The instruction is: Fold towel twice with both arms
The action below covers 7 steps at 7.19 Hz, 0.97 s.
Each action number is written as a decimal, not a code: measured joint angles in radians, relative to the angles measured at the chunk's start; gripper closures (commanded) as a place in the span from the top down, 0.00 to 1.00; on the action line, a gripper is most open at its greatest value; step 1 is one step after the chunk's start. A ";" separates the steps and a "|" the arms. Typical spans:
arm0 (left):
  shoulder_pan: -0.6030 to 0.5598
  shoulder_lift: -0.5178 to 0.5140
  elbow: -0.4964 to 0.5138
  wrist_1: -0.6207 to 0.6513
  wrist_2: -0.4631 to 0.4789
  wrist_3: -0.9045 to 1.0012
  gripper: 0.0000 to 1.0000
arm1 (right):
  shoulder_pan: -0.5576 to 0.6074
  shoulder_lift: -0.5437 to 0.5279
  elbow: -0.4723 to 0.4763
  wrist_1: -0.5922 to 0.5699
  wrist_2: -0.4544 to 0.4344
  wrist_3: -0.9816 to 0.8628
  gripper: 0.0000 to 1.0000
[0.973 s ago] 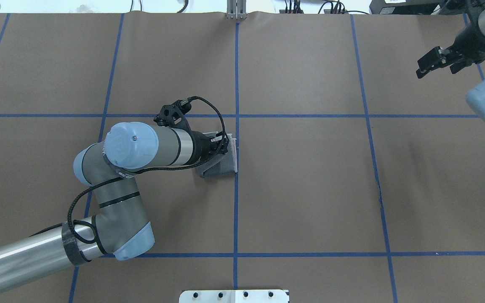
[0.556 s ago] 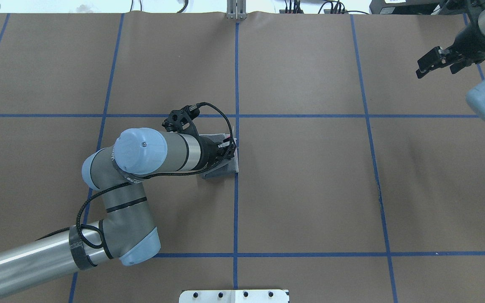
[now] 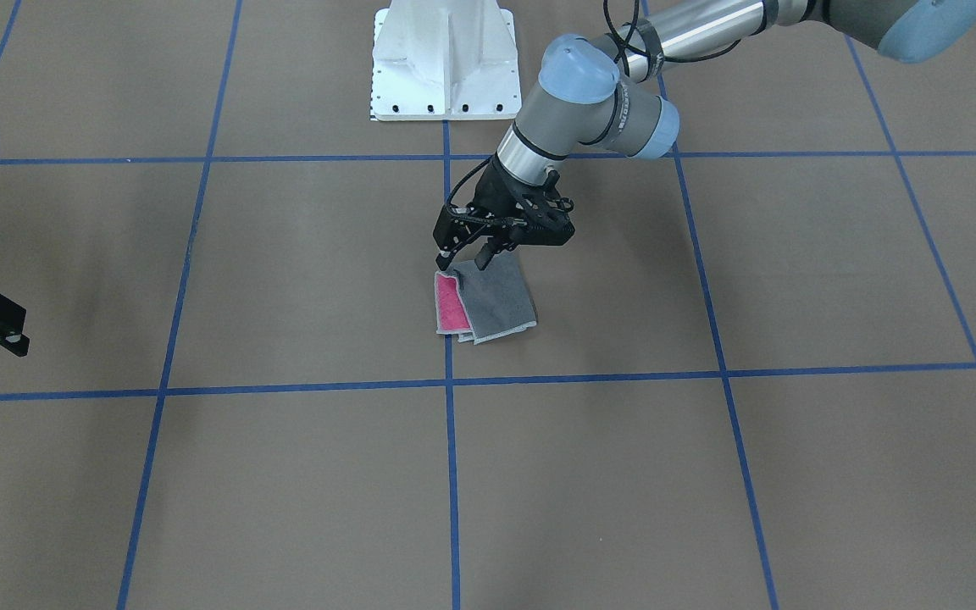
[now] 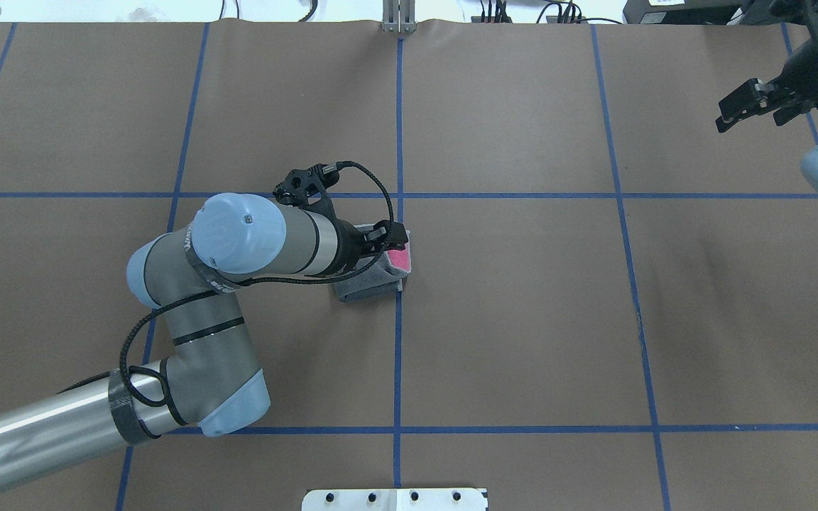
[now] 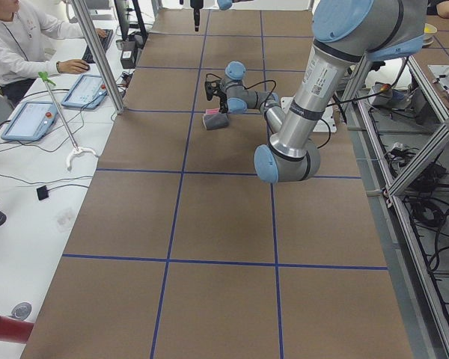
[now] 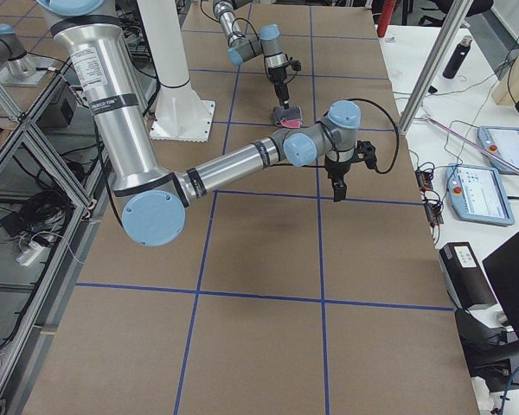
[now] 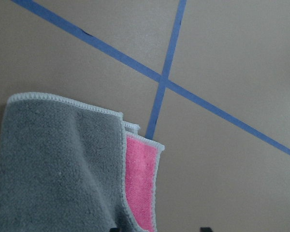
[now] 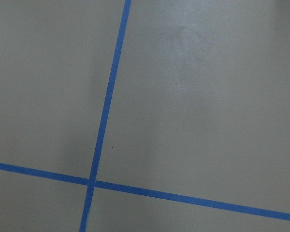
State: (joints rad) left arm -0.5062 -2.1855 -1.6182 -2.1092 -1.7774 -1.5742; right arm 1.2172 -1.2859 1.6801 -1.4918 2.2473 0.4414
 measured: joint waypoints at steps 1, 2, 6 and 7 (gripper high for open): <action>-0.050 0.022 -0.051 0.107 -0.073 0.103 1.00 | 0.032 -0.042 0.015 -0.003 0.003 -0.045 1.00; -0.113 0.059 -0.102 0.207 -0.149 0.230 1.00 | 0.076 -0.098 0.032 -0.005 0.004 -0.120 1.00; -0.438 0.312 -0.213 0.400 -0.378 0.870 1.00 | 0.267 -0.376 0.062 0.001 0.005 -0.473 1.00; -0.532 0.376 -0.215 0.408 -0.423 1.011 1.00 | 0.301 -0.431 0.072 0.002 0.007 -0.501 1.00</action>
State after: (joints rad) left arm -1.0385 -1.8094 -1.8336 -1.7016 -2.2006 -0.5635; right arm 1.5186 -1.7169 1.7518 -1.4902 2.2543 -0.0592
